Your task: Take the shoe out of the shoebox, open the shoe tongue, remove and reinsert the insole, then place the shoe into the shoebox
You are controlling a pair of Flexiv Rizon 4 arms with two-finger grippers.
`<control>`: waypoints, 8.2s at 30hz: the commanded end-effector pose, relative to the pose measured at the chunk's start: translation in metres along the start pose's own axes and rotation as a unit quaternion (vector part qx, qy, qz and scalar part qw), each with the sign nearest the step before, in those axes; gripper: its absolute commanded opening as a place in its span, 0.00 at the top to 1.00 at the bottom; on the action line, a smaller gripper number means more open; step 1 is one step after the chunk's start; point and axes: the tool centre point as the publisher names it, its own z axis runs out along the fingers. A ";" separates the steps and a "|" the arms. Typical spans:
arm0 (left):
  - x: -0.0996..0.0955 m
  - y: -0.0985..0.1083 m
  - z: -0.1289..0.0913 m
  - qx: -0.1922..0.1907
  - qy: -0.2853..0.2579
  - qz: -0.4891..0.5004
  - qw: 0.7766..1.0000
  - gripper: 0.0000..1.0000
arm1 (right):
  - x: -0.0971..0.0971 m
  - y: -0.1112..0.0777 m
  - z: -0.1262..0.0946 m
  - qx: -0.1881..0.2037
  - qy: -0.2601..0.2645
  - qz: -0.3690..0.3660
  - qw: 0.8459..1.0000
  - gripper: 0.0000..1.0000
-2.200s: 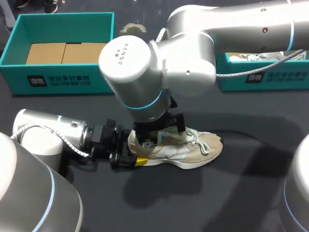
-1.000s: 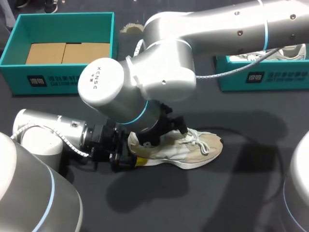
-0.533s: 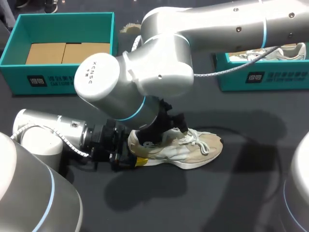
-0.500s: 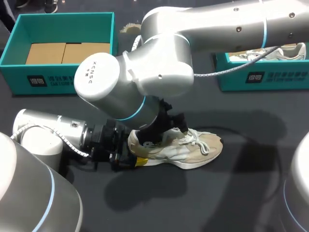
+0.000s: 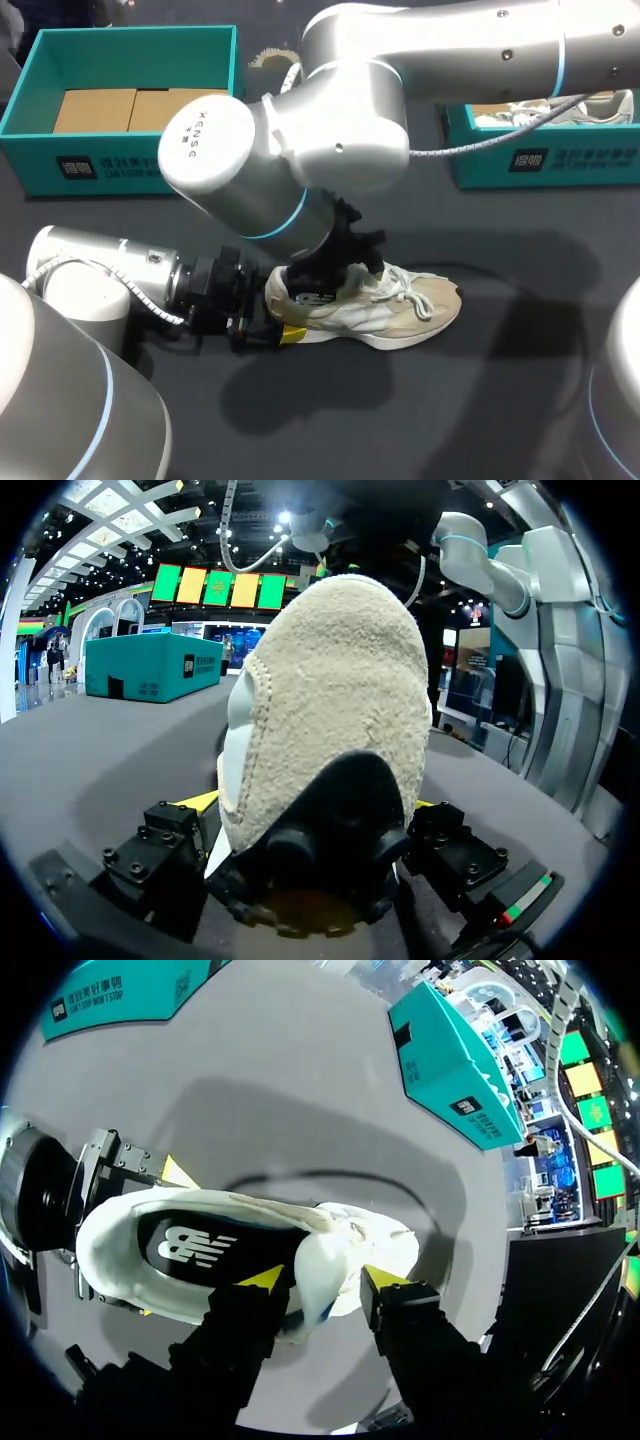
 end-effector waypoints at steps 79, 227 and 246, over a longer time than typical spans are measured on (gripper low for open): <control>0.002 0.005 -0.001 0.000 -0.001 0.000 1.000 1.00 | -0.083 0.004 0.050 0.006 0.204 0.004 0.979 1.00; 0.002 0.005 -0.001 0.000 -0.001 0.000 1.000 1.00 | 0.037 0.007 -0.065 -0.165 0.192 -0.630 0.734 1.00; 0.002 0.005 -0.001 0.000 -0.001 0.000 1.000 1.00 | 0.043 0.006 -0.048 -0.167 0.228 -0.636 0.718 1.00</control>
